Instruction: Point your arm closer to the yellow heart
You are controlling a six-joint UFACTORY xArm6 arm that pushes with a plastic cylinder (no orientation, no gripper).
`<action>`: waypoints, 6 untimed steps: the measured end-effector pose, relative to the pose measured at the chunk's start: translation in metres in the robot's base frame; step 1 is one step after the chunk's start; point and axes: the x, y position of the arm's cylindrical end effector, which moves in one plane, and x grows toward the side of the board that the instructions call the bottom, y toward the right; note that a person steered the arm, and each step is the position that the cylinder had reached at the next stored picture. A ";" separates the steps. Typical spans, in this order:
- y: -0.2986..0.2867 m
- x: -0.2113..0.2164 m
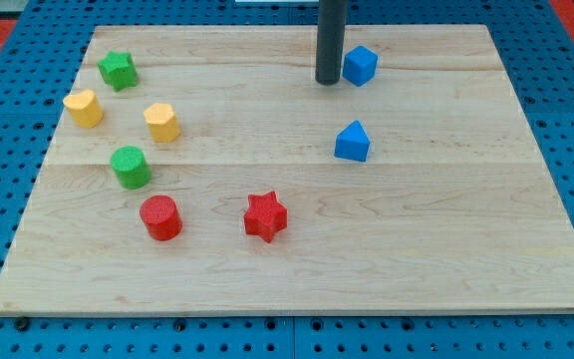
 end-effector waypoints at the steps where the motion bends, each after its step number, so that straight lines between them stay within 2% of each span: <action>1: -0.039 0.025; 2: -0.076 -0.022; 3: -0.150 -0.028; 4: -0.227 -0.026; 6: -0.244 0.017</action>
